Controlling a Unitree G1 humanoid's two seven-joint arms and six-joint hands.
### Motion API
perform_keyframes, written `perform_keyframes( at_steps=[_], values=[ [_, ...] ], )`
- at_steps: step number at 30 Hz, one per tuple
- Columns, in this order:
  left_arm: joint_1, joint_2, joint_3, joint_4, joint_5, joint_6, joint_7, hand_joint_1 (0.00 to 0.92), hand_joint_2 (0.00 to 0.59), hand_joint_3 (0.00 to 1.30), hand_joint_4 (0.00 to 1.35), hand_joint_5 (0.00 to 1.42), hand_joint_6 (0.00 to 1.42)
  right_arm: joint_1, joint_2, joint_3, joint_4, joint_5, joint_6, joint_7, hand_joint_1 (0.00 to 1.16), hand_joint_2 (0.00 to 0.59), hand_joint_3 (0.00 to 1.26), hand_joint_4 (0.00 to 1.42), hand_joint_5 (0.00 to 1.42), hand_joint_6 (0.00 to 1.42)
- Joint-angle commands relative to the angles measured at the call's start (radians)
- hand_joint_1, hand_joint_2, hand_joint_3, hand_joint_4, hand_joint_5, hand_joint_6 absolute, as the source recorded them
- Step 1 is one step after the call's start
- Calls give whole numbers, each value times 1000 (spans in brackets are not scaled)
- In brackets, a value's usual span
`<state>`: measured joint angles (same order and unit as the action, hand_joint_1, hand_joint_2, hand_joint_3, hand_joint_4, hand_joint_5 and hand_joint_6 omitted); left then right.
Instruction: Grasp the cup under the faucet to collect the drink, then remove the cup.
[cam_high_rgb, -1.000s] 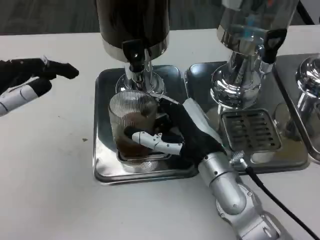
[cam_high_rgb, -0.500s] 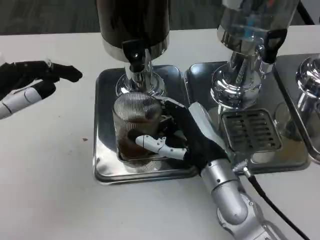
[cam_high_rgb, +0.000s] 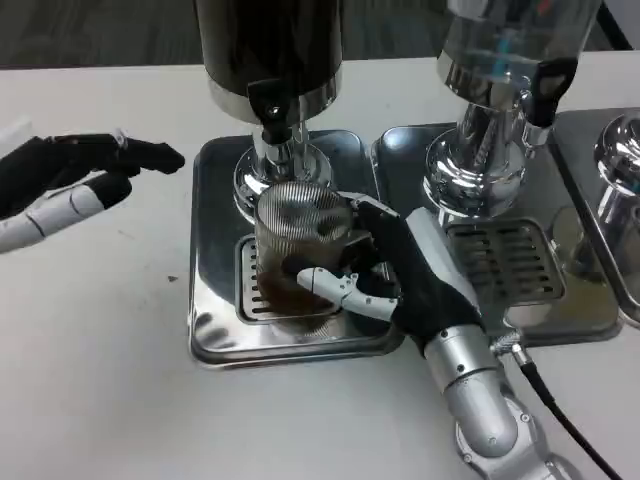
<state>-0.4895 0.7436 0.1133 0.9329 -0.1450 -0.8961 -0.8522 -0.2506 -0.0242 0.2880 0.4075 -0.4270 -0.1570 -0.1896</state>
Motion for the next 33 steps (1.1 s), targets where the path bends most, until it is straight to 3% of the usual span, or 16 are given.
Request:
perform_keyframes(
  at_steps=[1, 16, 33],
  values=[
    [-11, -16, -14, 1, 6, -7, -21, 0, 154, 350, 275, 216, 248, 12, -7, -23, -51, 8, 2, -15, 611, 261, 420, 553, 594, 591],
    [3, -41, -21, -4, 6, -20, -33, 0, 149, 327, 252, 215, 253, 67, -25, -55, -153, 11, 12, -13, 624, 266, 435, 576, 610, 602],
    [61, -20, -18, -33, 15, -114, -20, 0, 146, 265, 156, 160, 239, 139, -49, -86, -288, 9, 38, 1, 631, 268, 464, 602, 654, 636]
  ],
)
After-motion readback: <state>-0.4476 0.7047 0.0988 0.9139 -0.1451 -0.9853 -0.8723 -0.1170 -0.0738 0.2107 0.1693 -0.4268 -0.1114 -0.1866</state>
